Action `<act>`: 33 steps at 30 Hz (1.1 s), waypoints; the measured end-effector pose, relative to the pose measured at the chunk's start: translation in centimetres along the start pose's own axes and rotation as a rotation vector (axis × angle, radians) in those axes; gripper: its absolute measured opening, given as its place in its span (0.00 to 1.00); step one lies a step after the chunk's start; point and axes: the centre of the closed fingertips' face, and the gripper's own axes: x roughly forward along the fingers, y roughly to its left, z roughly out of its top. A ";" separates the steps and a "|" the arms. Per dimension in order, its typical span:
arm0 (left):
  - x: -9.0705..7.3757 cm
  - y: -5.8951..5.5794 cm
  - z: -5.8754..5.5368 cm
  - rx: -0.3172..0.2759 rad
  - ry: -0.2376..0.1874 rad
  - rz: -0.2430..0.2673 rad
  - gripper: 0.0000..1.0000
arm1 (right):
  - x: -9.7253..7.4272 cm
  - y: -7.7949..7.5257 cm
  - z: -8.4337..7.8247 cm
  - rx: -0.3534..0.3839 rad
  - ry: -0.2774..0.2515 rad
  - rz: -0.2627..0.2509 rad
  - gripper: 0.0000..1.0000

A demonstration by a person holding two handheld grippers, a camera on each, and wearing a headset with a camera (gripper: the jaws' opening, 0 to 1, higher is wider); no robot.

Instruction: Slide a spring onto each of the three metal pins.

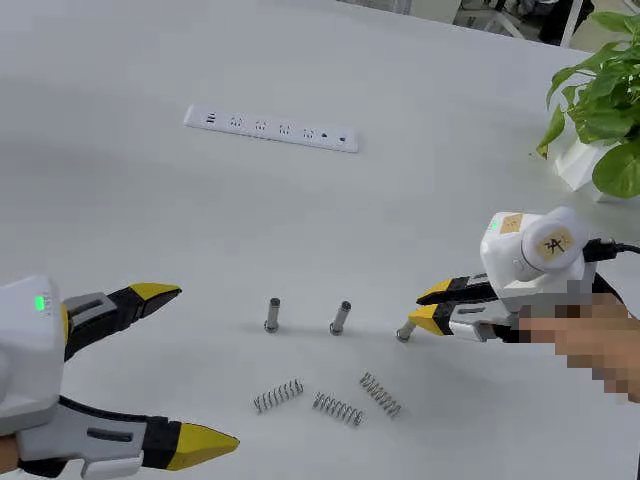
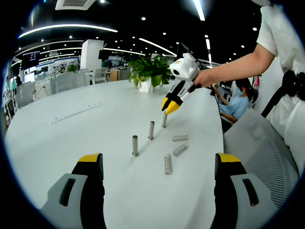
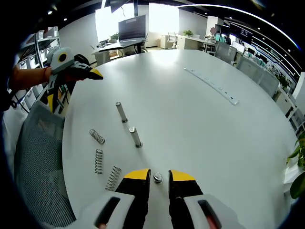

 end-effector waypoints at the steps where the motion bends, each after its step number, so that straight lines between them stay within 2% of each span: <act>1: 0.0 0.0 0.0 0.000 -0.001 0.000 0.96 | 0.0 0.0 0.0 0.001 -0.002 0.001 0.12; 18: 0.1 -0.4 0.8 0.024 0.006 -0.011 0.96 | -1.9 0.1 0.3 0.024 -0.058 -0.026 0.24; 33: -0.1 -0.9 1.5 0.050 0.010 -0.016 0.96 | -4.7 0.6 -0.8 0.068 -0.127 -0.076 0.37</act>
